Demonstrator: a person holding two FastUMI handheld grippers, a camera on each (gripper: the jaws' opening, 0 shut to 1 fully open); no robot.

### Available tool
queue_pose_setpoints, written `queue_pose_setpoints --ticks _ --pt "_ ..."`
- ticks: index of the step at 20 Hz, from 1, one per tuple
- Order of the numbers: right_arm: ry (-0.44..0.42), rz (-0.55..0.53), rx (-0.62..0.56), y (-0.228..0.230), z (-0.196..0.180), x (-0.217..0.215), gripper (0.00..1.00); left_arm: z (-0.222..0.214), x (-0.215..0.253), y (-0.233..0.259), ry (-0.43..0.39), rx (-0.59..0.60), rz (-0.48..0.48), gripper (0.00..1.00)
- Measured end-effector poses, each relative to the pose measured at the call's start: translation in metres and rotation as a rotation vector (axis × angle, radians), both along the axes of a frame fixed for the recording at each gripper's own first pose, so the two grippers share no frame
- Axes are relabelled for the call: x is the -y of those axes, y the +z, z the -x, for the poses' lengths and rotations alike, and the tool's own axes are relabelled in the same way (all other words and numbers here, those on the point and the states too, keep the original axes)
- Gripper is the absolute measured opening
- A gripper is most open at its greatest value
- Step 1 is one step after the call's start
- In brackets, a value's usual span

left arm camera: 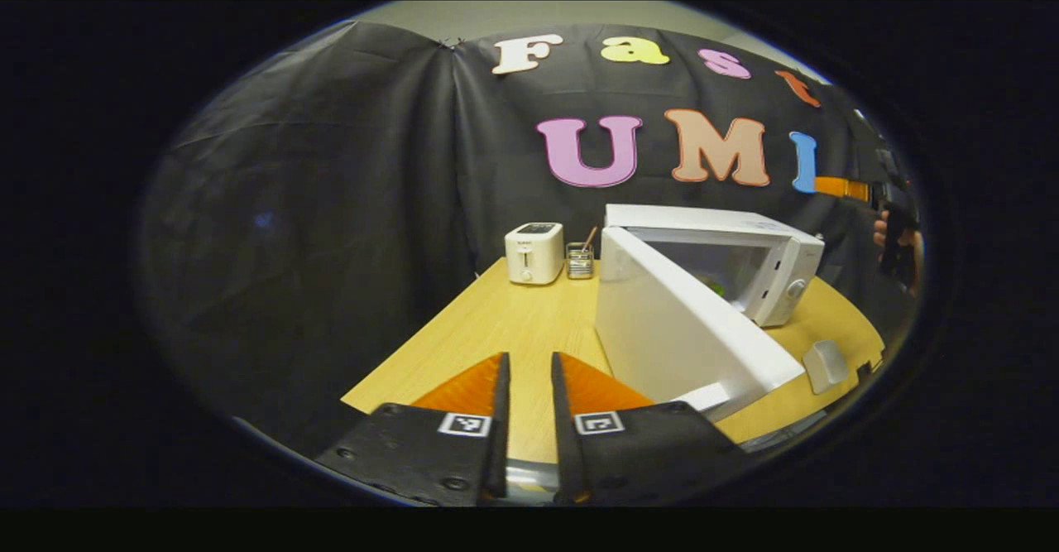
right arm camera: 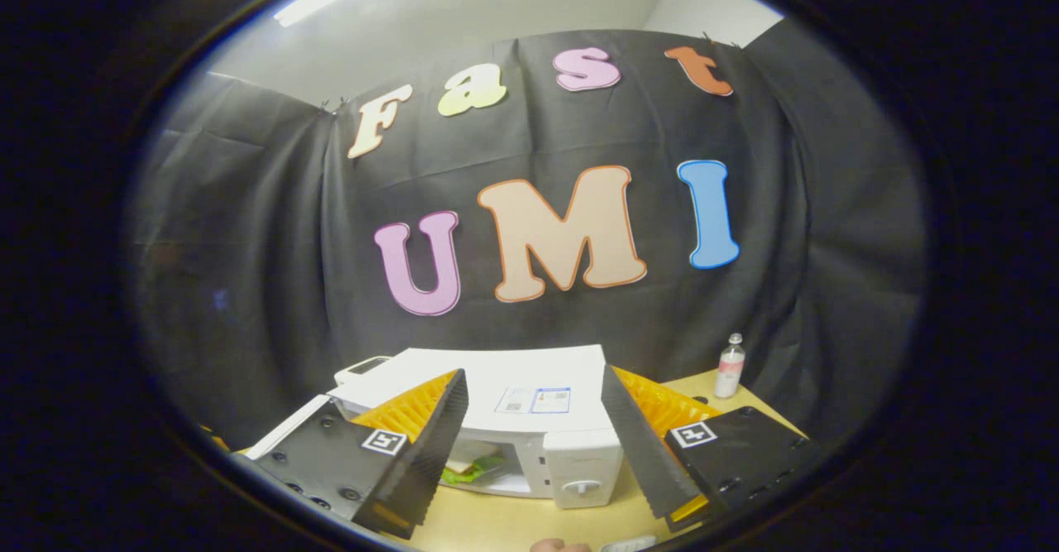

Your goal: Open the microwave oven with the left hand, put the food in, and close the microwave oven.

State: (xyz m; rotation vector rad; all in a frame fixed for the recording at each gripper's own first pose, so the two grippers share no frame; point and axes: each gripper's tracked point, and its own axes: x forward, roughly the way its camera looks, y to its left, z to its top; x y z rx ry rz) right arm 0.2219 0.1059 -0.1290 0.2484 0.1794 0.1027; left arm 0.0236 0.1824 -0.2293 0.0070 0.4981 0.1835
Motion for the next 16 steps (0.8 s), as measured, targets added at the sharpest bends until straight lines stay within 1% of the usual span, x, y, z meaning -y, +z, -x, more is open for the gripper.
queue_pose_setpoints --ticks 2,5,7,8,9,11,16 --pt "-0.009 0.007 -0.003 0.002 0.000 0.008 0.91 0.004 0.004 -0.019 -0.003 -0.041 0.002 0.01" --pt "-0.020 0.022 0.002 0.007 0.001 0.019 0.91 0.012 0.026 -0.041 -0.053 -0.102 0.034 0.00" --pt "-0.024 0.036 0.011 0.010 0.002 0.025 0.91 0.015 0.039 -0.053 -0.089 -0.135 0.015 0.02" --pt "-0.025 0.046 0.005 0.008 0.002 0.029 0.91 0.017 0.045 -0.058 -0.110 -0.155 0.001 0.00" --pt "-0.026 0.050 -0.002 0.001 0.003 0.027 0.91 0.019 0.053 -0.061 -0.136 -0.164 -0.008 0.00" --pt "-0.029 0.051 -0.009 -0.001 0.004 0.029 0.91 0.016 0.062 -0.062 -0.166 -0.167 -0.040 0.00" --pt "-0.038 0.072 0.000 0.000 0.010 0.047 0.91 0.008 0.087 -0.059 -0.234 -0.163 -0.043 0.00"
